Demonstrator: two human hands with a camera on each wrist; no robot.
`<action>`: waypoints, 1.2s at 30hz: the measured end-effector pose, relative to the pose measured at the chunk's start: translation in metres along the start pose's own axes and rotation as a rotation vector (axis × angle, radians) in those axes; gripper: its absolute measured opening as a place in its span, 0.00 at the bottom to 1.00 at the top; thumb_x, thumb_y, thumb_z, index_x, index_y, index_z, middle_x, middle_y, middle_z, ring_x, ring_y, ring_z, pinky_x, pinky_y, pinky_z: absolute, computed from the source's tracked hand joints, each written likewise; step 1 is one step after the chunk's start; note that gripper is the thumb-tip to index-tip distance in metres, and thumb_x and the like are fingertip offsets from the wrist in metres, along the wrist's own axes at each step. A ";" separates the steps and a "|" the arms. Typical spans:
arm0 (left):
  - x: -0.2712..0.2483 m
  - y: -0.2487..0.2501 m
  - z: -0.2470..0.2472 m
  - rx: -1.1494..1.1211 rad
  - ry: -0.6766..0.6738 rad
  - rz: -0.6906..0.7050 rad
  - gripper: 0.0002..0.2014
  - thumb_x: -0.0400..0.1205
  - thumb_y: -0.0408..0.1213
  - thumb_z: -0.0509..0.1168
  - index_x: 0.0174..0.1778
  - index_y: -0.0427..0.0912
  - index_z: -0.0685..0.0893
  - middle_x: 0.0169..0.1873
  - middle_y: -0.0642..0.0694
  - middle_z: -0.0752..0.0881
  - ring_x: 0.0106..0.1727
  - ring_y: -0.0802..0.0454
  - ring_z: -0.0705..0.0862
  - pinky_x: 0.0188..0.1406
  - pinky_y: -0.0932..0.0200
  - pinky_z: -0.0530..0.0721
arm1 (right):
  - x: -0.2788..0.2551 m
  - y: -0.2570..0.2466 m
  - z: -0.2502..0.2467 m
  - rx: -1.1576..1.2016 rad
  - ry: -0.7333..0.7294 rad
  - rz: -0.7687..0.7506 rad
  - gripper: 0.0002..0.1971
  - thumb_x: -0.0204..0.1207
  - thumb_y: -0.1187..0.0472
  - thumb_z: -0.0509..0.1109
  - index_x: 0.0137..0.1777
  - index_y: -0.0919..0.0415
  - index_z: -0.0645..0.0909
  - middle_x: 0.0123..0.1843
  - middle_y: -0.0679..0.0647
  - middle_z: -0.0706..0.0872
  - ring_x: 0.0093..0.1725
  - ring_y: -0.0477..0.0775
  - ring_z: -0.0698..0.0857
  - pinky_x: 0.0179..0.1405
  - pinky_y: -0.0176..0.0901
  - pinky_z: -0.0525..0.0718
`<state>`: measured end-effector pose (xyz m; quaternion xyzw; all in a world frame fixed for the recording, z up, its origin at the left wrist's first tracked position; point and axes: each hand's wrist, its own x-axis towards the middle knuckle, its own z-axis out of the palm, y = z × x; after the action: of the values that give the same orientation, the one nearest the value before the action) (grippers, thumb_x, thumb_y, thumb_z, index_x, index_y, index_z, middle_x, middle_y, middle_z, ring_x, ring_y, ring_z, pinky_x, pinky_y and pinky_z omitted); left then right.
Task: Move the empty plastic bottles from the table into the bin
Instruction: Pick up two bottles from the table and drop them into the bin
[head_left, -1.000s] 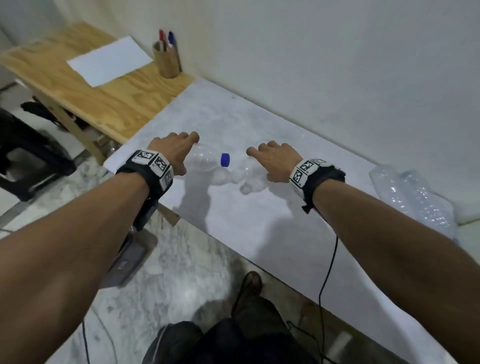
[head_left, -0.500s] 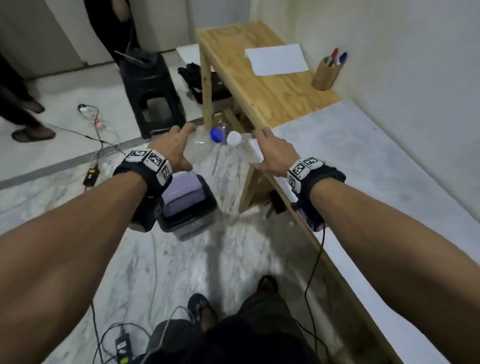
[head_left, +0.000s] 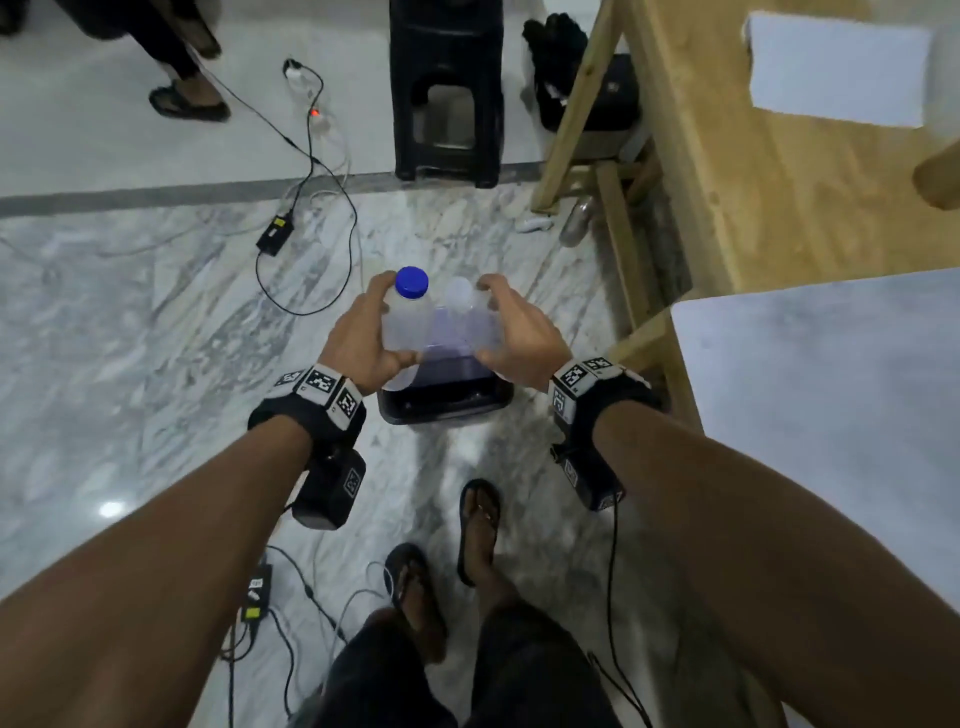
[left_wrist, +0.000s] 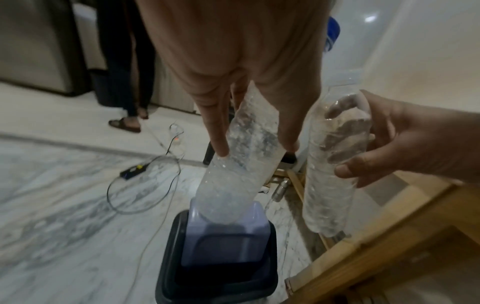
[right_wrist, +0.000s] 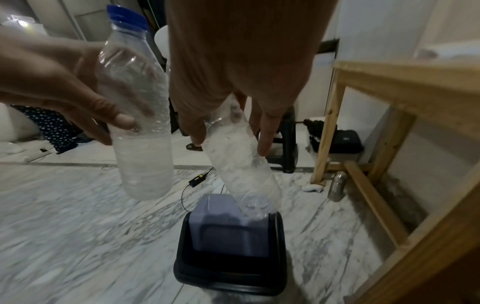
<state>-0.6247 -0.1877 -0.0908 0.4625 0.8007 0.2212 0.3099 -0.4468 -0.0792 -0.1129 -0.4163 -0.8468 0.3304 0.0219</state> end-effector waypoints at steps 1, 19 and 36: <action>0.008 -0.009 0.010 -0.057 0.017 -0.018 0.44 0.66 0.42 0.79 0.75 0.51 0.61 0.61 0.37 0.79 0.61 0.39 0.78 0.58 0.46 0.78 | 0.009 0.007 0.014 0.030 0.012 -0.008 0.30 0.68 0.62 0.73 0.67 0.48 0.64 0.54 0.55 0.84 0.43 0.63 0.87 0.35 0.42 0.80; 0.070 -0.159 0.181 -0.267 0.088 -0.175 0.36 0.67 0.42 0.77 0.70 0.48 0.71 0.64 0.45 0.81 0.58 0.45 0.83 0.50 0.59 0.77 | 0.084 0.125 0.194 0.025 -0.097 0.043 0.34 0.75 0.60 0.73 0.80 0.59 0.65 0.76 0.60 0.73 0.74 0.64 0.74 0.61 0.60 0.83; 0.090 -0.211 0.255 -0.145 0.072 -0.282 0.30 0.71 0.41 0.75 0.68 0.42 0.75 0.58 0.35 0.81 0.55 0.37 0.83 0.53 0.55 0.81 | 0.073 0.164 0.275 -0.214 -0.113 -0.003 0.33 0.70 0.67 0.71 0.76 0.58 0.68 0.64 0.64 0.76 0.48 0.67 0.83 0.38 0.52 0.84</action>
<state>-0.6079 -0.1916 -0.4337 0.3136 0.8503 0.2492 0.3415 -0.4668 -0.1040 -0.4400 -0.3959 -0.8776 0.2611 -0.0697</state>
